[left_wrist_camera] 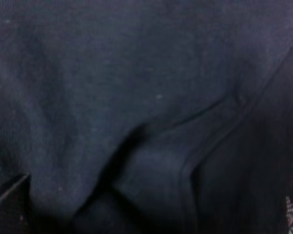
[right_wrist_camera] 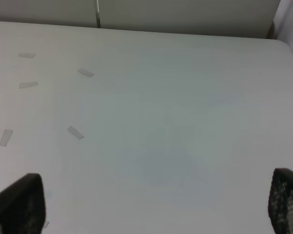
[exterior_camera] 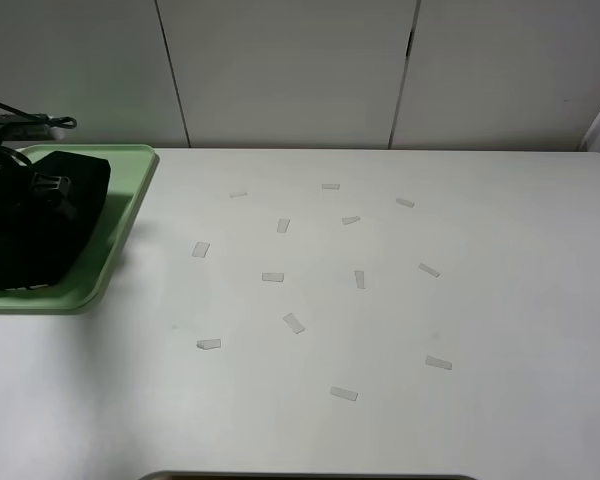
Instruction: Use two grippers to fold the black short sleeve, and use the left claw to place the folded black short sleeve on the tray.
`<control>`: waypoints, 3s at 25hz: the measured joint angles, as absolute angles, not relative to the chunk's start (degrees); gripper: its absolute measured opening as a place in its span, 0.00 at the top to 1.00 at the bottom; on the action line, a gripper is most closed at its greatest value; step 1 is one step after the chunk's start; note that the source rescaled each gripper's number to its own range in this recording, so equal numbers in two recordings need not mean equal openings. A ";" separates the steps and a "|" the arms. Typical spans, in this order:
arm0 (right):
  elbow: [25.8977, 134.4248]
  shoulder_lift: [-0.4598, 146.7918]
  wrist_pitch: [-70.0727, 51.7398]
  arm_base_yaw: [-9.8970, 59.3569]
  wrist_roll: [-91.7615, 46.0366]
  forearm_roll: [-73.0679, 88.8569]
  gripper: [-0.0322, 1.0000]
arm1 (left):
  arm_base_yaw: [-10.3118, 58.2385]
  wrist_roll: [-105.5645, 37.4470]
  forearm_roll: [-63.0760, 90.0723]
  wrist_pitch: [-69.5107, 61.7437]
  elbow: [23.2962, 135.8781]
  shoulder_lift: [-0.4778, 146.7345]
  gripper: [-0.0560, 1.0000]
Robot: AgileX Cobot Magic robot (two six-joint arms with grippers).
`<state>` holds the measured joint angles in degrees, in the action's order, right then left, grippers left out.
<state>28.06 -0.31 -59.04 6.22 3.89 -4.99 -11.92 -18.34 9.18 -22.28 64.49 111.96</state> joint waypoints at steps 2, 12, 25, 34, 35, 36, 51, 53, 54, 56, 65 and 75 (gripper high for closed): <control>28.06 -0.31 -59.04 6.22 3.89 -4.99 0.00 | -11.32 -19.38 11.08 -20.37 63.93 113.25 0.00; 28.06 -0.31 -59.04 6.22 3.89 -4.99 0.00 | -9.71 -20.46 11.63 -21.24 65.35 115.69 0.00; 28.06 -0.31 -59.04 6.22 3.89 -4.99 0.00 | -8.89 -17.29 14.45 -38.16 72.42 100.48 0.00; 28.06 -0.31 -59.04 6.22 3.89 -4.99 0.00 | -8.89 -12.66 9.53 -52.67 72.42 86.00 0.00; 28.06 -0.31 -59.04 6.22 3.89 -4.99 0.00 | -8.89 -12.28 8.62 -54.54 72.42 84.09 0.00; 28.06 -0.31 -59.04 6.22 3.89 -4.99 0.00 | -8.89 -11.82 7.84 -56.11 72.42 82.48 0.00; 28.06 -0.31 -59.04 6.22 3.89 -4.99 0.00 | -8.89 -11.13 3.40 -66.92 65.62 52.24 0.00; 28.06 -0.31 -59.04 6.22 3.89 -4.99 0.00 | -8.89 -11.13 3.40 -66.92 62.50 47.46 0.00; 28.06 -0.31 -59.04 6.22 3.89 -4.99 0.00 | -8.89 -11.13 3.40 -66.92 60.83 45.52 0.00; 28.06 -0.31 -59.04 6.22 3.89 -4.99 0.00 | -8.89 -11.13 3.40 -66.92 57.70 40.90 0.00; 28.06 -0.31 -59.04 6.22 3.89 -4.99 0.00 | -8.89 -11.13 6.33 -66.85 43.90 24.97 0.00; 28.06 -0.31 -59.04 6.22 3.89 -4.99 0.00 | -8.89 -11.13 7.00 -61.79 29.85 5.08 0.00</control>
<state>28.06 -0.31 -59.04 6.22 3.89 -4.99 -8.89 -11.13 7.00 -61.79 29.85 5.08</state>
